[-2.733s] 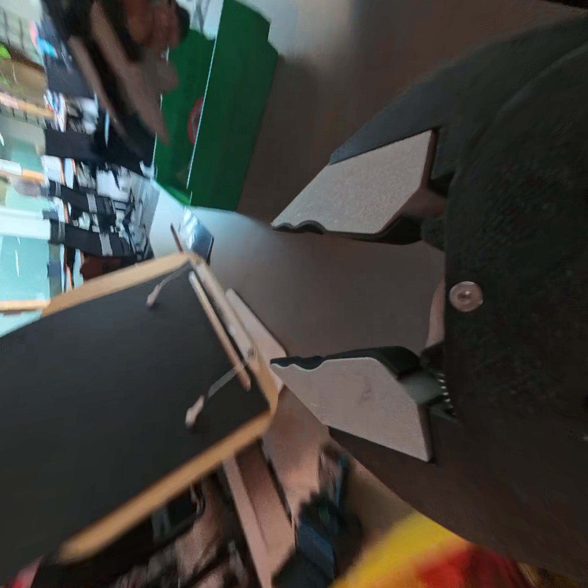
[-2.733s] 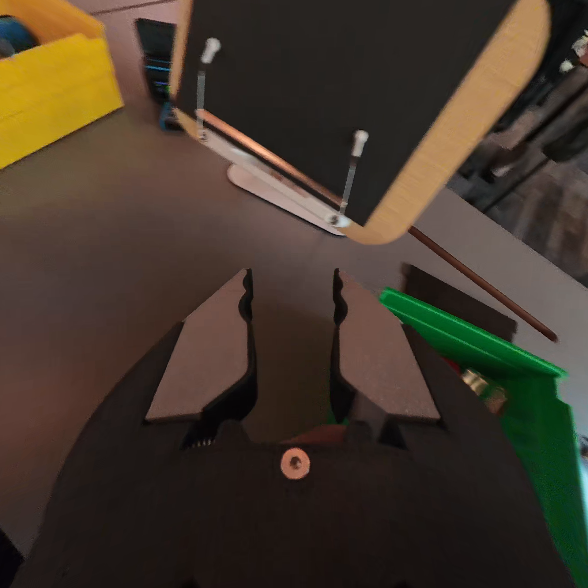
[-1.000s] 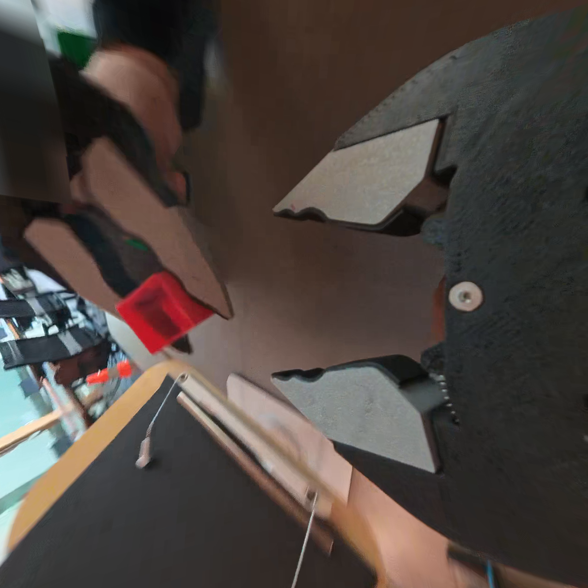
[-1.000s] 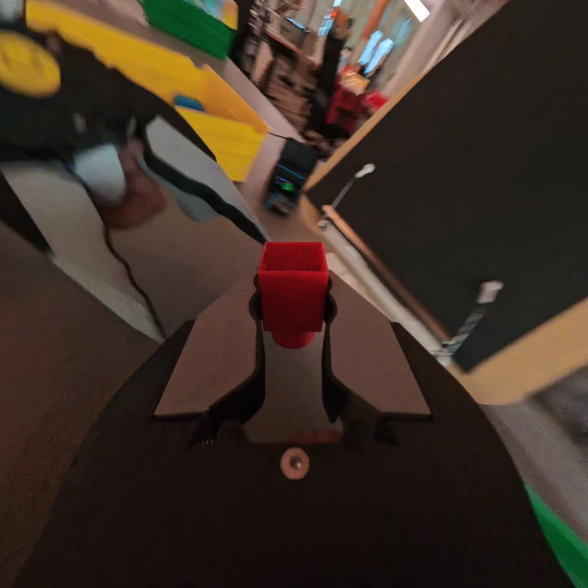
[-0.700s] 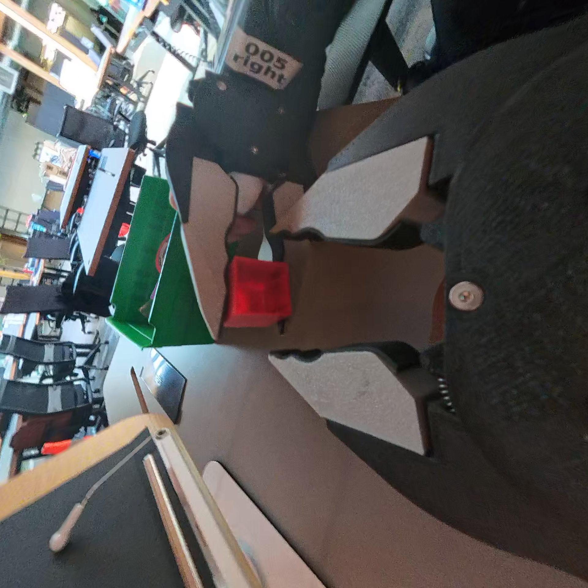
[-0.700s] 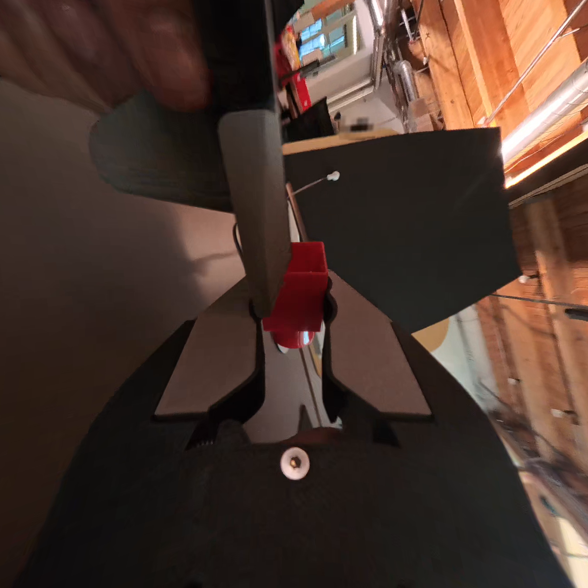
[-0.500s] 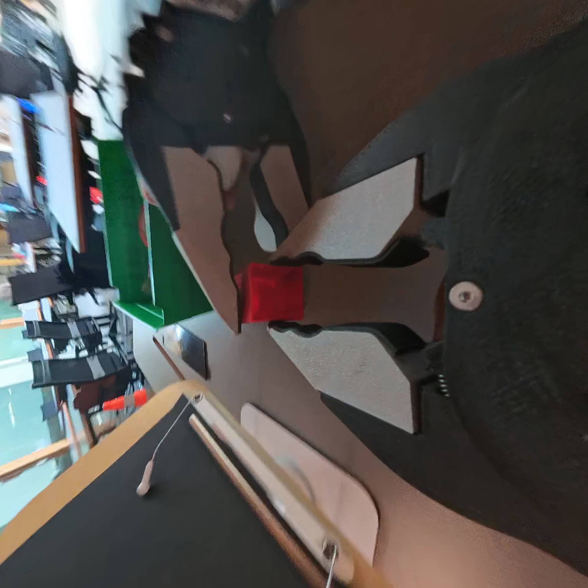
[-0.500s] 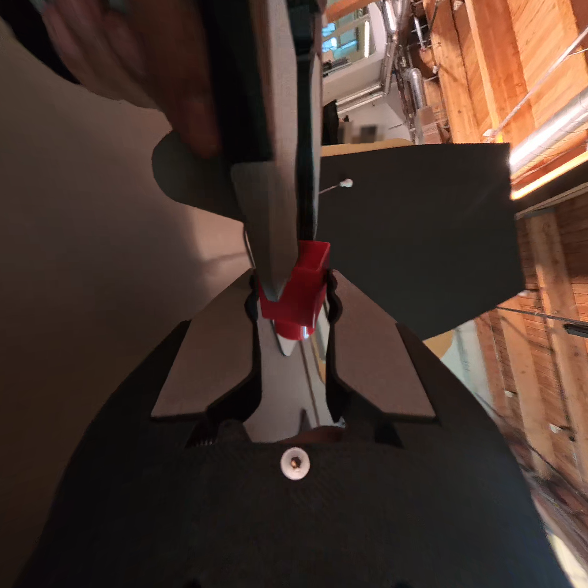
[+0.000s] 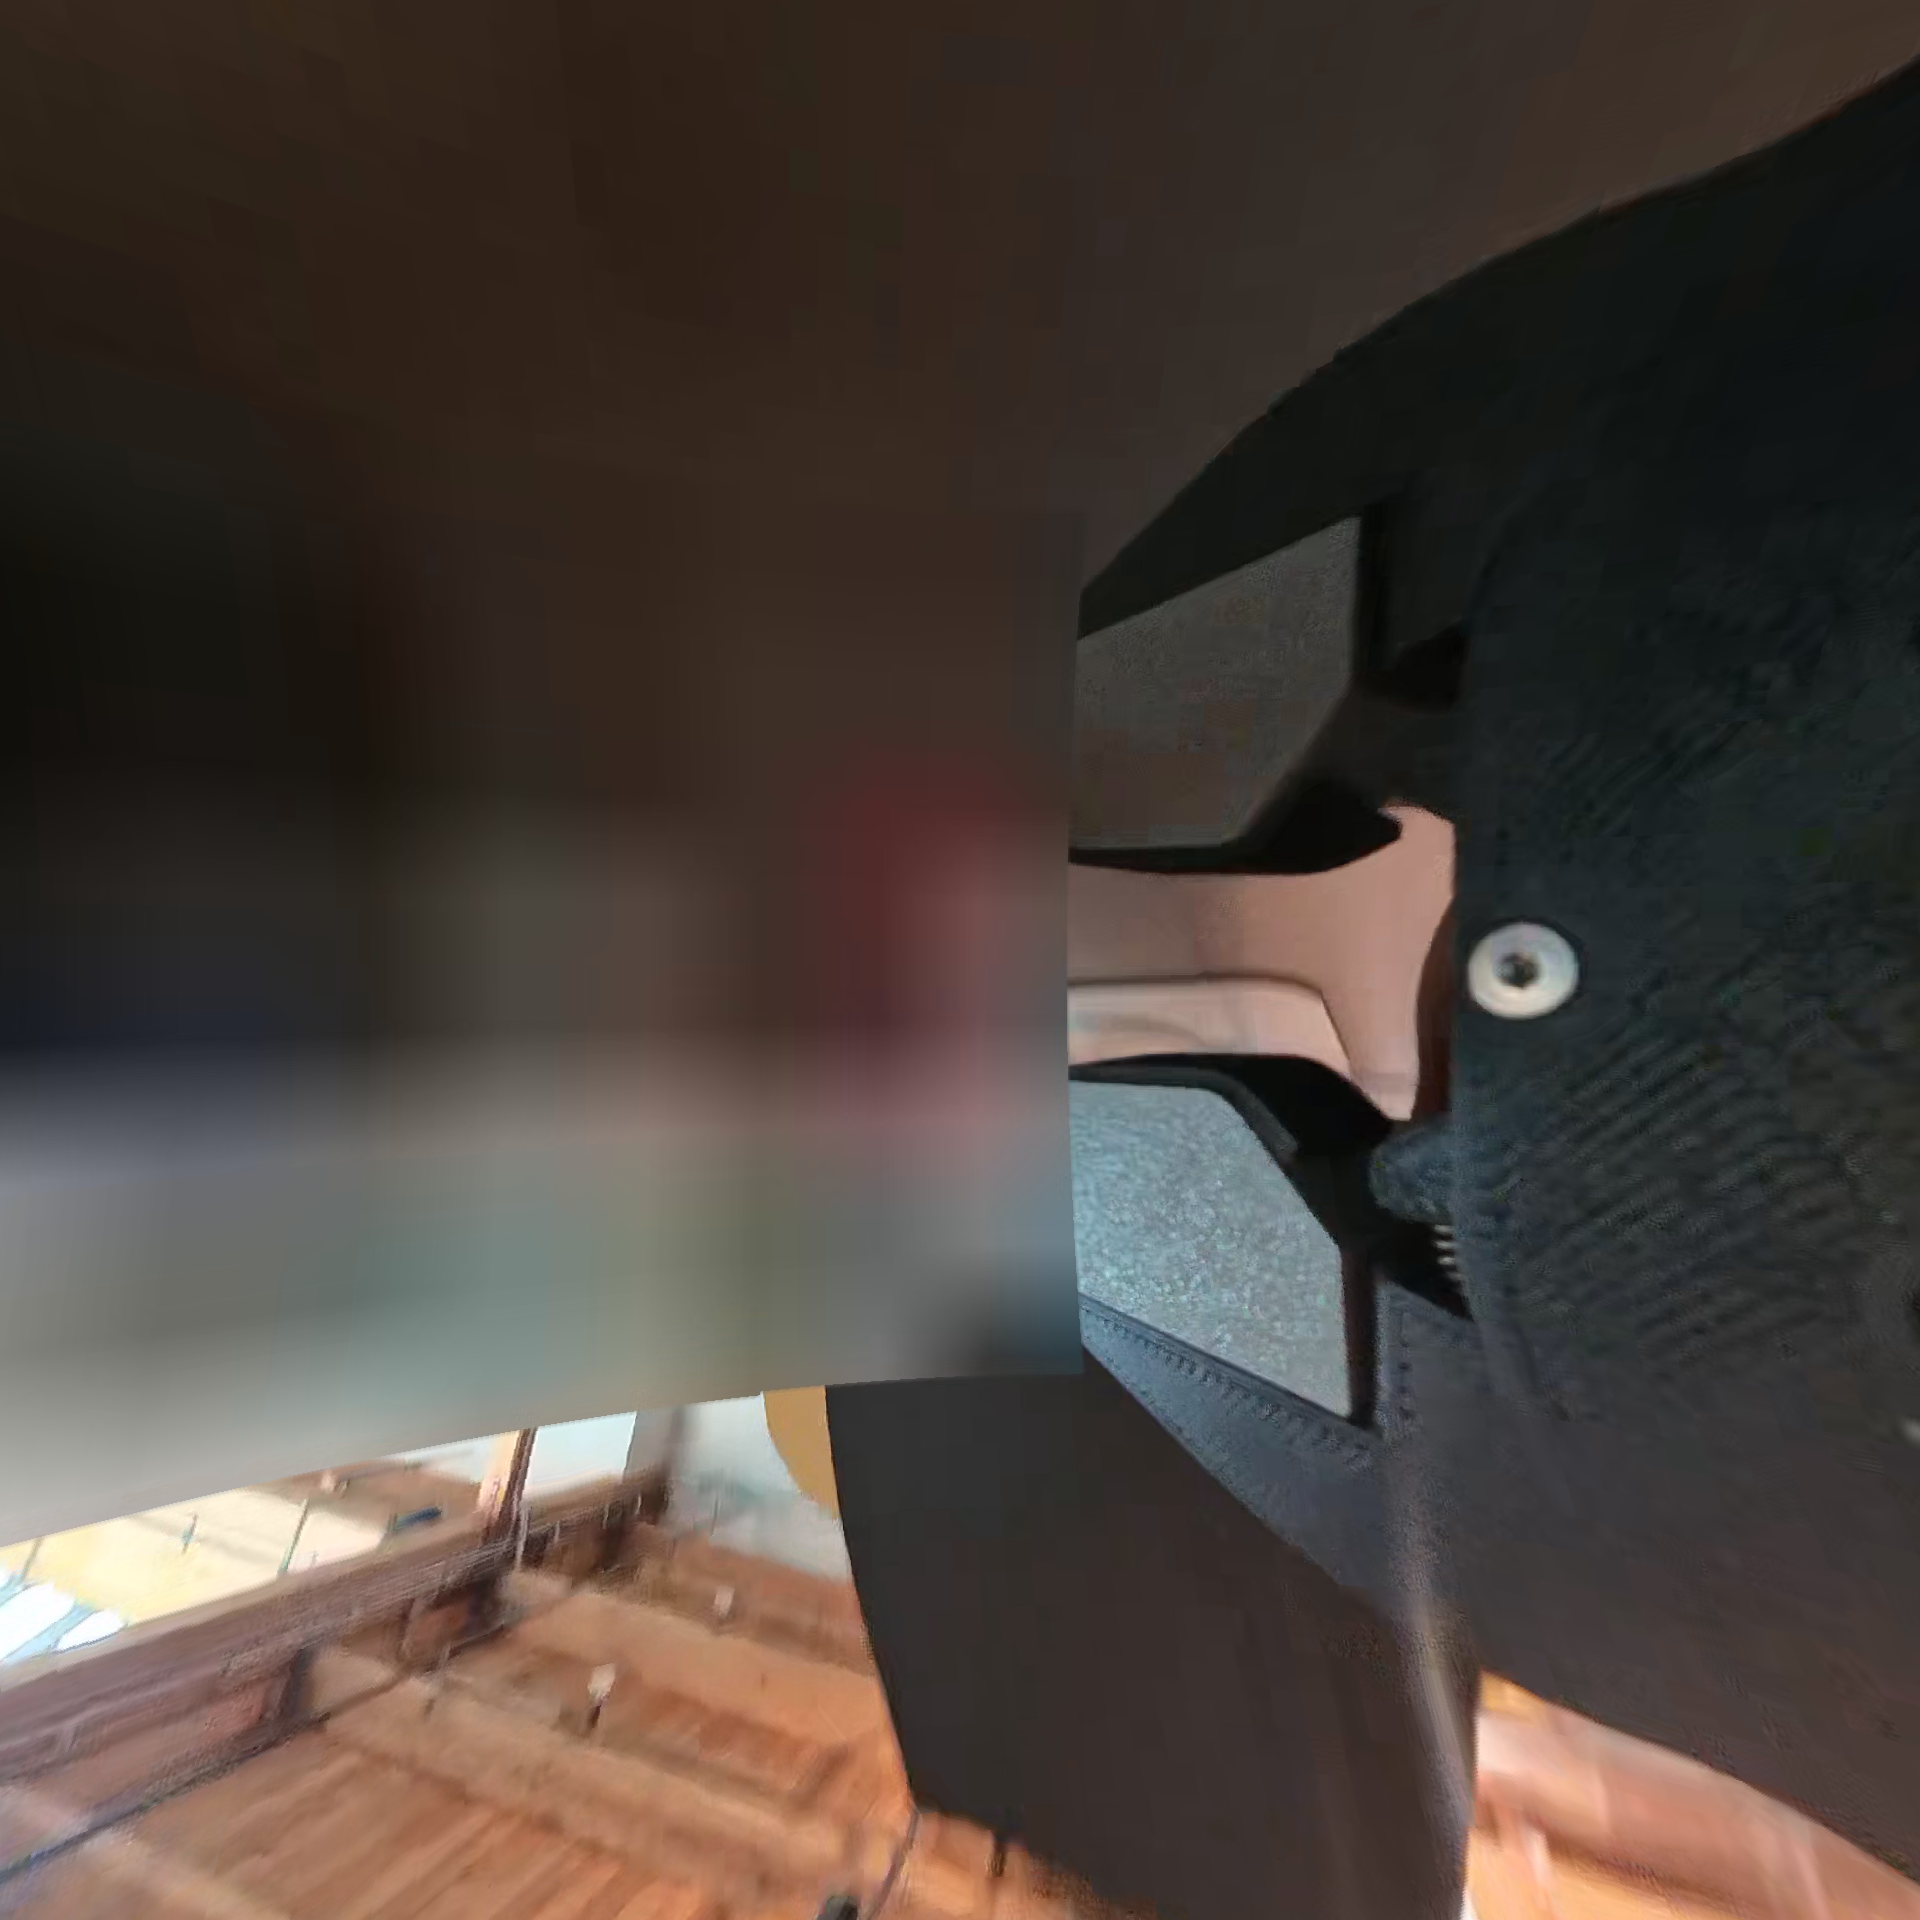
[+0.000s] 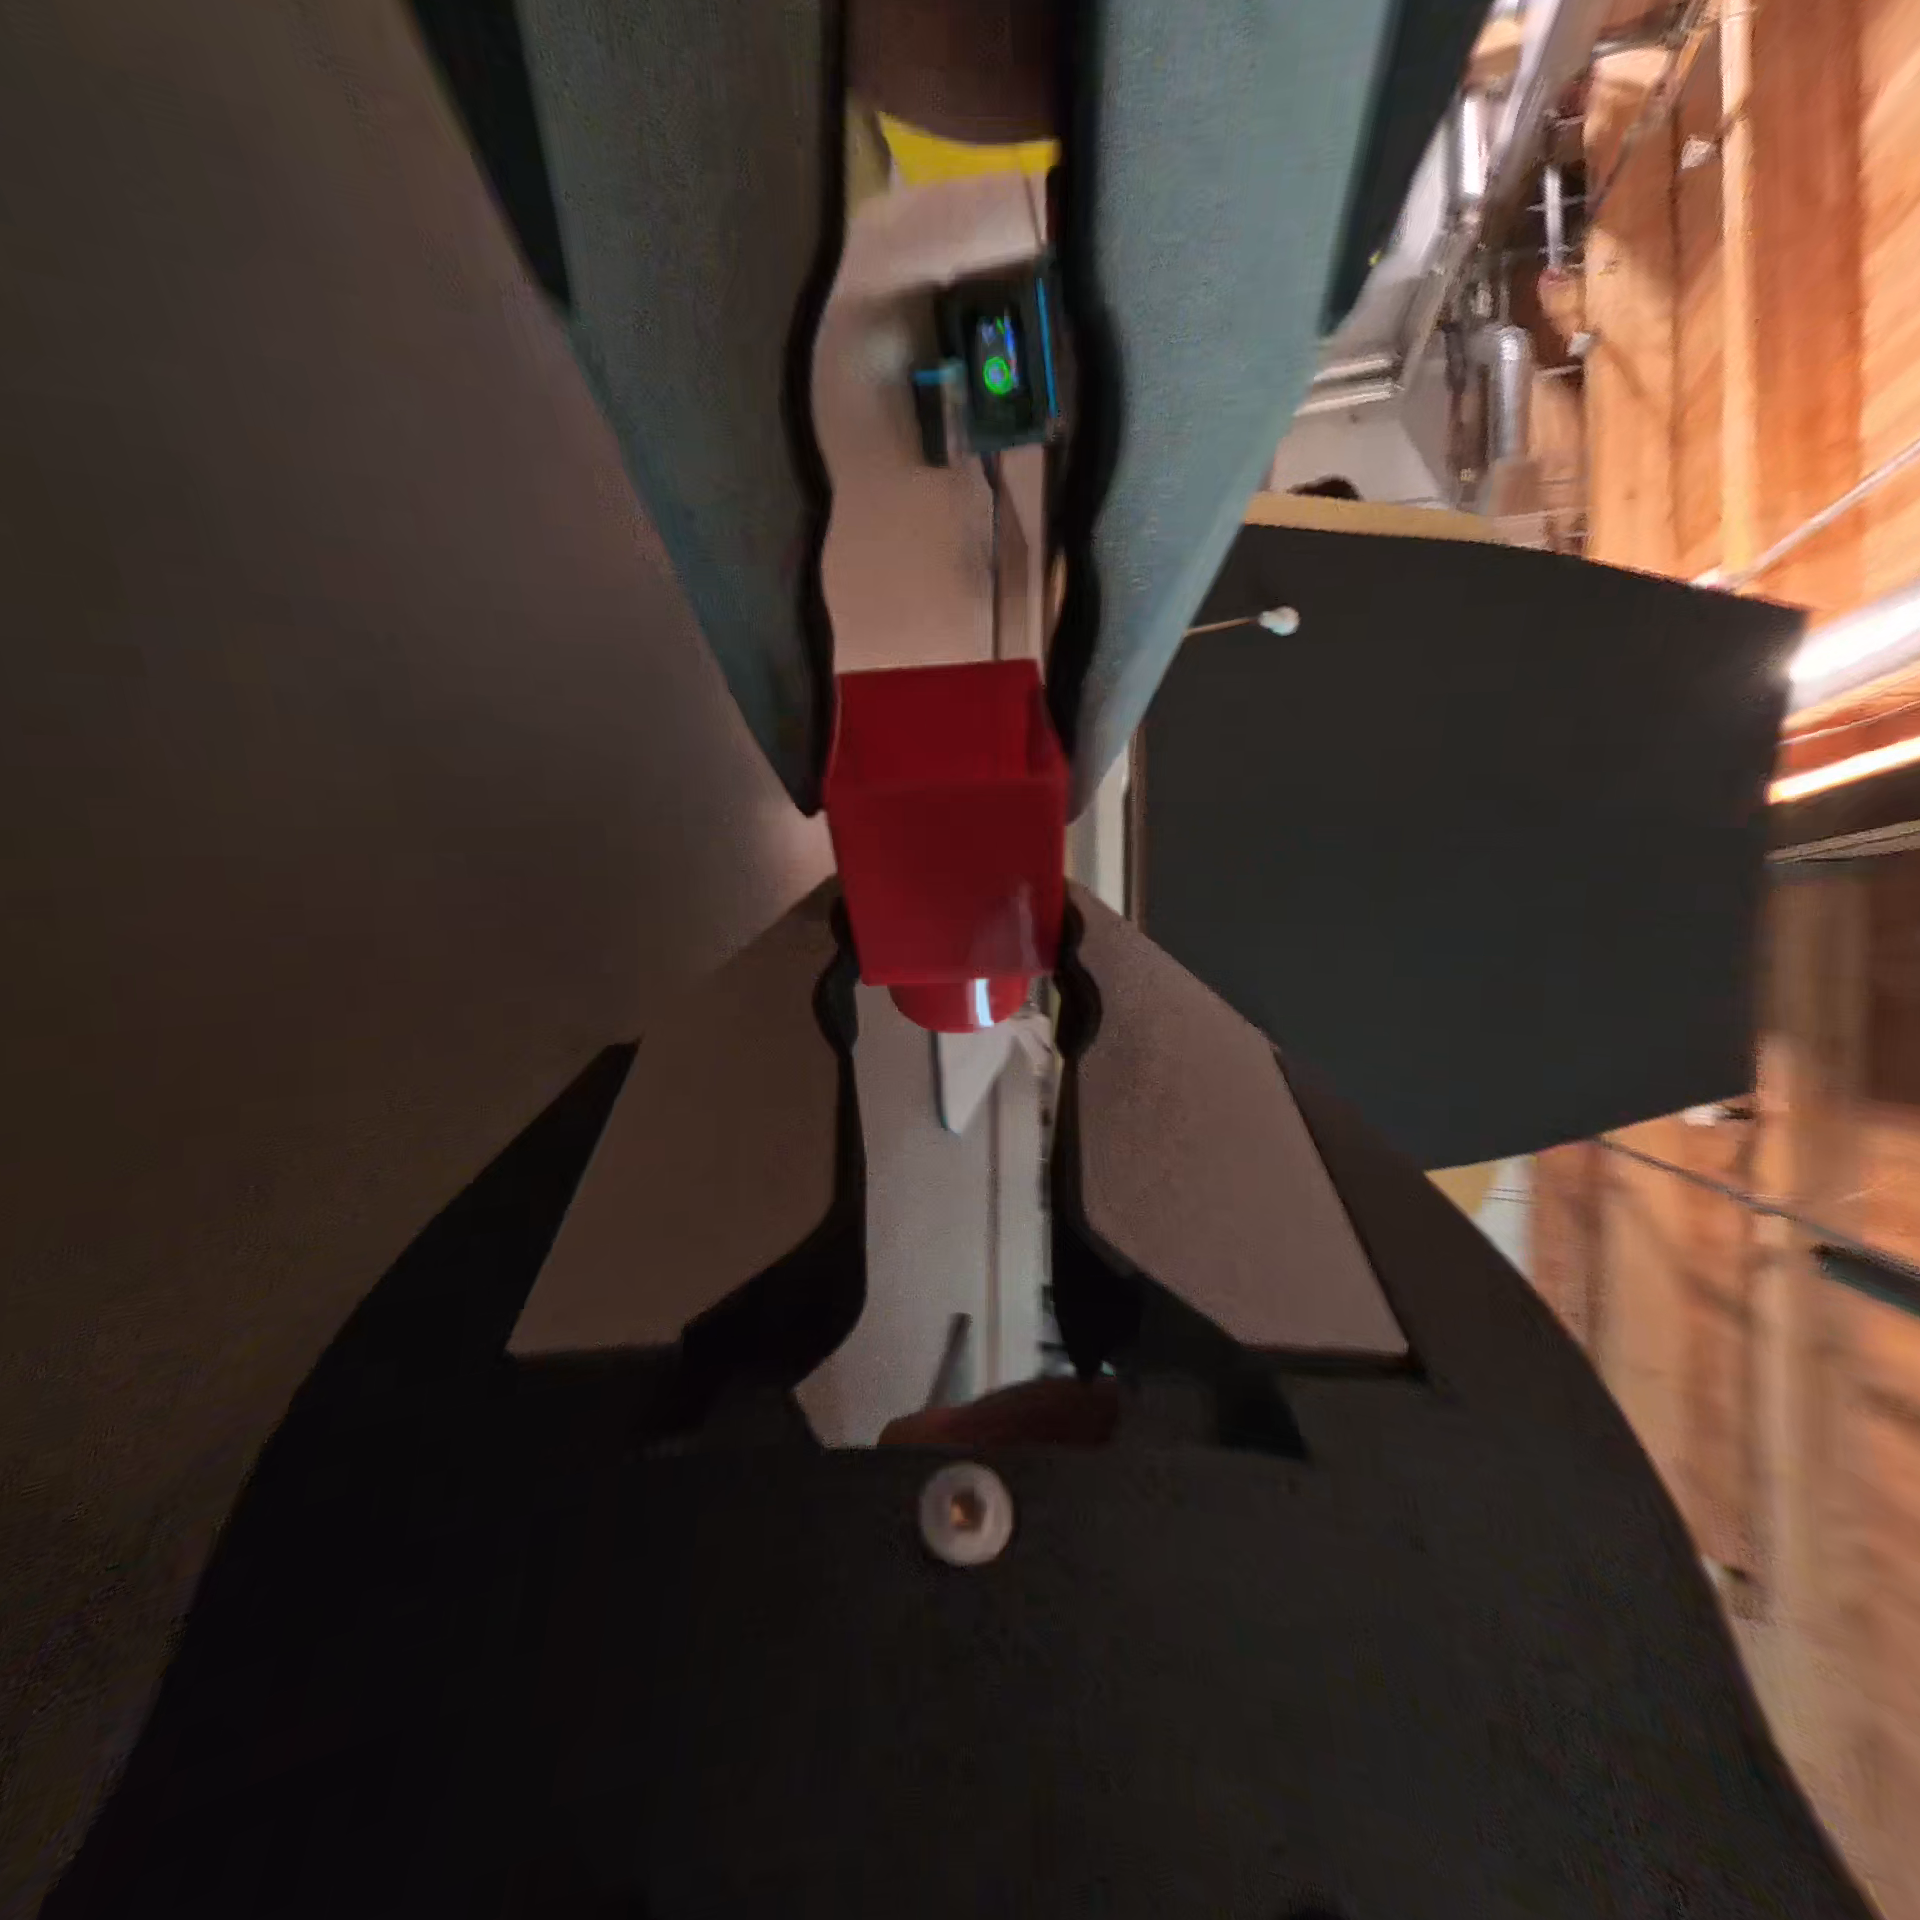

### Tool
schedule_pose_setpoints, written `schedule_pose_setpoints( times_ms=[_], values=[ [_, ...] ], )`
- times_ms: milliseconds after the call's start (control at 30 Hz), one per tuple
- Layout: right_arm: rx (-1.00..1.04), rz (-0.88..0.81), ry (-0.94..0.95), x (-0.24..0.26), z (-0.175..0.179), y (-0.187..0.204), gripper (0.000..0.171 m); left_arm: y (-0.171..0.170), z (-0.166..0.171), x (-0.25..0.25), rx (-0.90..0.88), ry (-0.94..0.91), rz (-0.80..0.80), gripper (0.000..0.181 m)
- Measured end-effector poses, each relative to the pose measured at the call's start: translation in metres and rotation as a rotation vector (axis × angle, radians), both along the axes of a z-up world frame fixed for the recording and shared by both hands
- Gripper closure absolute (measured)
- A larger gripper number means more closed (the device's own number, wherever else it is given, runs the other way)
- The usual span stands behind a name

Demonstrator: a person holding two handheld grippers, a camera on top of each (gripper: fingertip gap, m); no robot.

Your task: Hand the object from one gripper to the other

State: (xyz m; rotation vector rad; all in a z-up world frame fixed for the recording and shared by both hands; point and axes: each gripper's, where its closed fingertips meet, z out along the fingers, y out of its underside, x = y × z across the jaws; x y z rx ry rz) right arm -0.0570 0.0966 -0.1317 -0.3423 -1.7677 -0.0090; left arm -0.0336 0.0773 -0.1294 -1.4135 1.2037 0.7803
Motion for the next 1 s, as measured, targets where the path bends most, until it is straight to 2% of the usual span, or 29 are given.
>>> schedule_pose_setpoints(
  times_ms=[67, 133, 233, 300, 367, 433, 467, 500, 533, 600, 700, 733, 867, 967, 1000],
  values=[
    [0.093, -0.033, 0.023, -0.001, -0.001, 0.002, 0.139, -0.002, 0.003, 0.001, -0.057, -0.212, -0.017, 0.148],
    [0.073, -0.06, 0.063, -0.002, 0.007, 0.005, 0.138, 0.001, 0.009, -0.006, -0.085, -0.438, -0.002, 0.144],
    [0.066, -0.157, 0.159, -0.002, 0.027, 0.022, 0.139, 0.006, 0.013, -0.016, -0.232, -0.829, 0.059, 0.105],
    [0.072, -0.199, 0.192, -0.002, 0.032, 0.028, 0.139, 0.007, 0.016, -0.012, -0.335, -1.069, 0.051, 0.096],
    [0.109, -0.227, 0.209, -0.004, 0.033, 0.029, 0.139, 0.011, 0.021, -0.012, -0.365, -1.231, 0.062, 0.098],
    [0.149, -0.248, 0.223, -0.006, 0.033, 0.026, 0.139, 0.013, 0.022, -0.006, -0.389, -1.301, 0.05, 0.104],
    [0.161, -0.254, 0.223, -0.007, 0.032, 0.024, 0.139, 0.015, 0.02, -0.007, -0.383, -1.298, 0.074, 0.113],
    [0.165, -0.259, 0.218, -0.009, 0.03, 0.022, 0.139, 0.015, 0.017, -0.006, -0.38, -1.269, 0.09, 0.133],
    [0.163, -0.263, 0.21, -0.01, 0.028, 0.02, 0.139, 0.016, 0.013, -0.007, -0.375, -1.233, 0.104, 0.144],
    [0.139, -0.25, 0.182, -0.011, 0.021, 0.017, 0.139, 0.015, 0.006, -0.01, -0.373, -1.141, 0.122, 0.144],
    [0.015, -0.1, 0.065, -0.007, 0.002, 0.003, 0.13, 0.005, -0.008, -0.014, -0.378, -0.864, 0.09, 0.146],
    [-0.065, -0.051, 0.021, -0.004, -0.003, -0.002, 0.133, 0.001, -0.012, -0.015, -0.374, -0.771, 0.069, 0.147],
    [-0.473, 0.147, -0.11, 0.013, 0.001, -0.028, 0.125, -0.011, -0.011, -0.004, -0.317, -0.549, -0.066, 0.147],
    [-0.594, 0.228, -0.195, 0.023, 0.0, -0.039, 0.115, -0.021, -0.008, 0.014, -0.252, -0.405, -0.195, 0.147],
    [-0.594, 0.242, -0.222, 0.026, -0.003, -0.041, 0.127, -0.022, -0.01, 0.016, -0.236, -0.356, -0.205, 0.147]
  ],
)
